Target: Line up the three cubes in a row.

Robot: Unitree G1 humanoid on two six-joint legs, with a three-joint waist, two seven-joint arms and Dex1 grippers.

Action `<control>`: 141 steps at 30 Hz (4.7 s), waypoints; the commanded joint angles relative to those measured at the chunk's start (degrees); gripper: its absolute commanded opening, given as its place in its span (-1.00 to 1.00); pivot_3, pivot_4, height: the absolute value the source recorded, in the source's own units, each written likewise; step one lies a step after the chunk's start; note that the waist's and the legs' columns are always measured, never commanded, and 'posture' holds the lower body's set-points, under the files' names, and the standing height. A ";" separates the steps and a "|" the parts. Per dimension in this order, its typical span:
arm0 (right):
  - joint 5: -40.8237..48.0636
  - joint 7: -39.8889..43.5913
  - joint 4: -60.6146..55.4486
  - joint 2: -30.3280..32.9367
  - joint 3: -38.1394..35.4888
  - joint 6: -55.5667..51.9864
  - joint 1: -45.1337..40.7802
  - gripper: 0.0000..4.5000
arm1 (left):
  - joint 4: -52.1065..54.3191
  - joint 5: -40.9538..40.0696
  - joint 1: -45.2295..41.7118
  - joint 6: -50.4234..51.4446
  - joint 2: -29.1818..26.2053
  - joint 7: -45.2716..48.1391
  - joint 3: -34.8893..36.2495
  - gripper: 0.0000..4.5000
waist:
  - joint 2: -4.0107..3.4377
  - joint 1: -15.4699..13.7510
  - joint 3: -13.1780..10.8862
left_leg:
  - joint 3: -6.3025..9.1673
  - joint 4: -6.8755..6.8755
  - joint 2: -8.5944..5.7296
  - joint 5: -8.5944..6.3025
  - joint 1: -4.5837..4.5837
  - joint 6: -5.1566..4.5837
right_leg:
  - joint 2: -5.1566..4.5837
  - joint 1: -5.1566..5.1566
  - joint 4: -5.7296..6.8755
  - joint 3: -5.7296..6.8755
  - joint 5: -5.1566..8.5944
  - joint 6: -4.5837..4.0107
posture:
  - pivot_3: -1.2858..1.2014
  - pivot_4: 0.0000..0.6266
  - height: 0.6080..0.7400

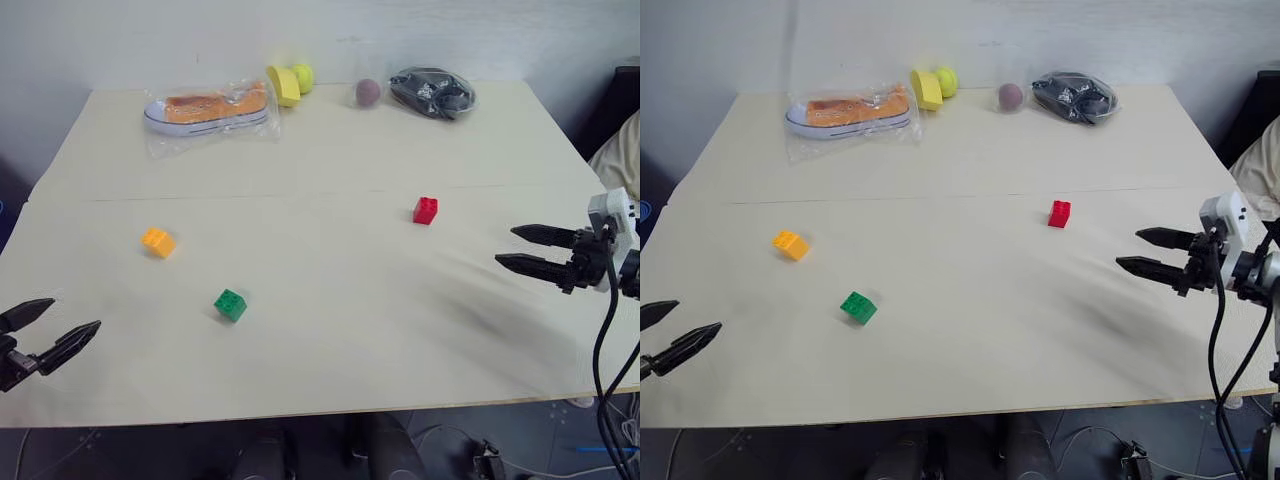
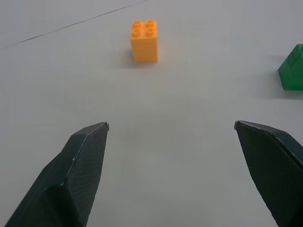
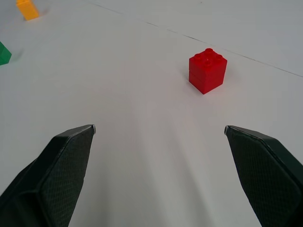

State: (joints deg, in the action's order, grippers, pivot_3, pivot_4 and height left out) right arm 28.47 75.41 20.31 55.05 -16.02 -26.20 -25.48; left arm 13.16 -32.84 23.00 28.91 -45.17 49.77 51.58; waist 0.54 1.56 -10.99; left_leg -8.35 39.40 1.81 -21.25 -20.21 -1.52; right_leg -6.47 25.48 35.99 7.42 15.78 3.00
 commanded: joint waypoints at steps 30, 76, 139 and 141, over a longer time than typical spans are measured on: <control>0.98 -23.28 -23.20 -8.38 -0.95 -6.50 4.69 1.00 | 10.13 -8.66 -10.40 8.59 -5.83 2.06 -10.14 0.99 | 0.02 -0.07 0.01 | -0.02 0.00 -0.03 0.04 0.01 0.03 | 0.01 -0.01 0.06 -0.02 0.00 0.01 | 0.03 -0.52 1.00; -14.02 -48.14 0.75 -38.05 12.24 9.28 -17.81 -0.32 | 15.38 -17.12 -47.40 14.06 -10.58 3.90 -37.78 1.00 | 0.02 1.43 0.01 | -0.09 -0.04 0.19 0.31 -0.04 0.32 | 0.76 0.12 0.40 -0.53 0.02 -0.04 | 0.03 -0.52 1.00; 20.02 -1.85 -42.23 -5.05 10.54 -13.94 -6.68 0.99 | 22.15 8.95 -16.68 12.14 13.35 -28.49 -39.28 1.00 | 0.04 -1.70 0.00 | -0.04 0.59 0.32 -0.03 0.02 0.22 | 0.57 -0.03 0.44 -0.51 0.05 -0.10 | 0.03 -0.52 1.00; 20.08 -2.35 -42.66 -5.01 10.44 -13.79 -6.34 0.99 | 20.97 9.70 -17.45 11.02 13.28 -27.90 -40.84 1.00 | 0.06 -1.63 0.01 | -0.04 0.59 0.32 -0.03 0.02 0.22 | 0.57 -0.03 0.43 -0.50 0.05 -0.10 | 0.03 -0.52 1.00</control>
State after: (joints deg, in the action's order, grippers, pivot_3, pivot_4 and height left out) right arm 47.22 73.48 -20.38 49.62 -3.14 -40.32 -31.33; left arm 34.11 -24.25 6.19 41.87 -31.82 21.34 11.32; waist 0.60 -0.07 -10.98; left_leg -8.39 39.99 2.13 -21.28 -20.20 -1.30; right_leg -5.91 25.45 36.42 6.92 15.82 2.90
